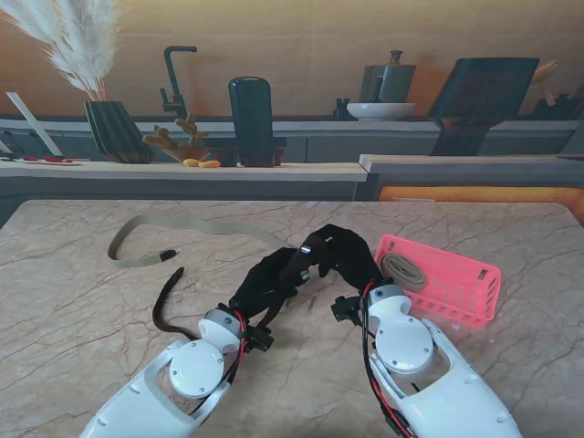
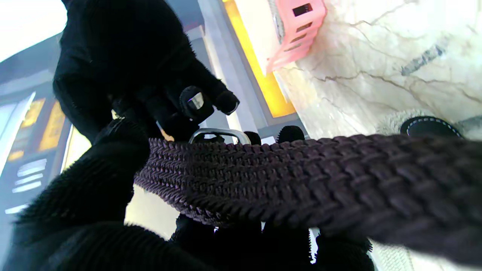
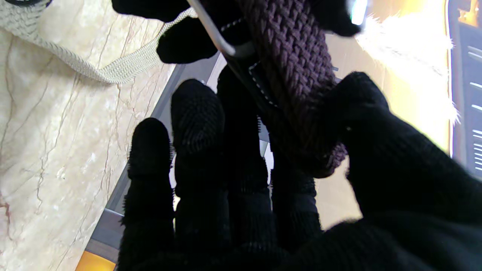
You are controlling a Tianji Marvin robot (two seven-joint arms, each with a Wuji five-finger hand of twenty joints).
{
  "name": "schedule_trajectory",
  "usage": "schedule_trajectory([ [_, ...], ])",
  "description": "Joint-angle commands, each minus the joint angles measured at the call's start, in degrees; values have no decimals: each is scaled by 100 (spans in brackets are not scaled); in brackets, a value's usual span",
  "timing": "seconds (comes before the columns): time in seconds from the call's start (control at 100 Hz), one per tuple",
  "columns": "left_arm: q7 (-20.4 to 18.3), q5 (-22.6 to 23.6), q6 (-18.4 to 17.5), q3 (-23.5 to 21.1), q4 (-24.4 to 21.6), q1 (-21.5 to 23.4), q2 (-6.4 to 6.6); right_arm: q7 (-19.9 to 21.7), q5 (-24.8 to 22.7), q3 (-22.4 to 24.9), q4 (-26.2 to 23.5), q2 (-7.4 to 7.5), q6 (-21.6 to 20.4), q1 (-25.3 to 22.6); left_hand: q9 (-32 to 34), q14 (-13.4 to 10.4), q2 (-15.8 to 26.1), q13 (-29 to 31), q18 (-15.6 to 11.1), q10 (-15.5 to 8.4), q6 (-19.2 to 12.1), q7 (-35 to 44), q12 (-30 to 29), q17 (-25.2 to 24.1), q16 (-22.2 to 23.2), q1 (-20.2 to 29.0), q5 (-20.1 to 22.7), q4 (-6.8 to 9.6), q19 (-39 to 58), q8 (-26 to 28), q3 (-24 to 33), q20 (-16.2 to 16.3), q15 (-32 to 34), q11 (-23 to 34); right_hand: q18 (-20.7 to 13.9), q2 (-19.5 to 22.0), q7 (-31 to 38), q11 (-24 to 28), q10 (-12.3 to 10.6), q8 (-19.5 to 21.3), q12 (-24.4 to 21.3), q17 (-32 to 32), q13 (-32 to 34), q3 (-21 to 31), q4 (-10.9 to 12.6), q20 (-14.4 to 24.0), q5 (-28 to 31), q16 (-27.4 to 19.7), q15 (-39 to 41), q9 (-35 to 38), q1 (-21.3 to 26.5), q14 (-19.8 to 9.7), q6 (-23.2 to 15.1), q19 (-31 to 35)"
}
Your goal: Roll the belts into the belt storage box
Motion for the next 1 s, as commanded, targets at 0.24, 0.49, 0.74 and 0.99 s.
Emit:
schedule_trajectory([
  [0.24, -82, -568, 317, -87, -277, 201, -100, -260, 160, 5, -51, -157, 214, -33, 958, 83, 1286, 770, -58, 12, -262, 659, 15, 99, 39, 2940, 729, 253, 280, -171, -2445, -57, 610, 286, -313, 406, 869, 89, -143, 104, -135, -59, 103, 553, 169, 123, 325, 46, 257, 103, 556, -281, -864, 275],
  [0.49, -158, -790, 504, -177, -432, 280, -91, -368, 181, -5, -32, -192, 338, -26, 1601, 7, 1235, 1557, -81, 127, 24, 1579, 1083, 656, 726, 3425, 929, 335, 1010, 278, -2461, 144, 2091, 1739, -290, 521, 895, 114, -133, 93, -192, -169, -48, 442, 213, 72, 183, -19, 210, -31, 595, -267, -814, 219],
  [0.74, -86, -1482, 759, -334, -726, 469, -158, -130, -176, -27, 109, -92, 174, 36, 2199, -121, -50, 2229, 100, 242, 261, 1778, 1209, 1319, 639, 1895, 1504, 147, 1351, -105, 340, 149, 2588, 2195, -3, 747, -1021, -347, 118, 1105, -174, -965, -1576, 247, 724, -251, -1043, -611, -1118, -1855, -375, -72, -129, -601],
  [0.99, 146, -2114, 1193, -483, -1039, 659, -250, -257, -1143, -98, 493, -2, -566, 224, 2351, -45, -217, 2365, 48, 217, 387, 2005, 1112, 1364, 531, 1503, 1573, 133, 1658, -174, 945, 155, 2835, 2362, -19, 807, -1773, -839, 87, 1480, -329, -1488, -2791, -161, 787, -510, -2504, -1472, -2755, -3503, -1157, 87, -172, -1395],
])
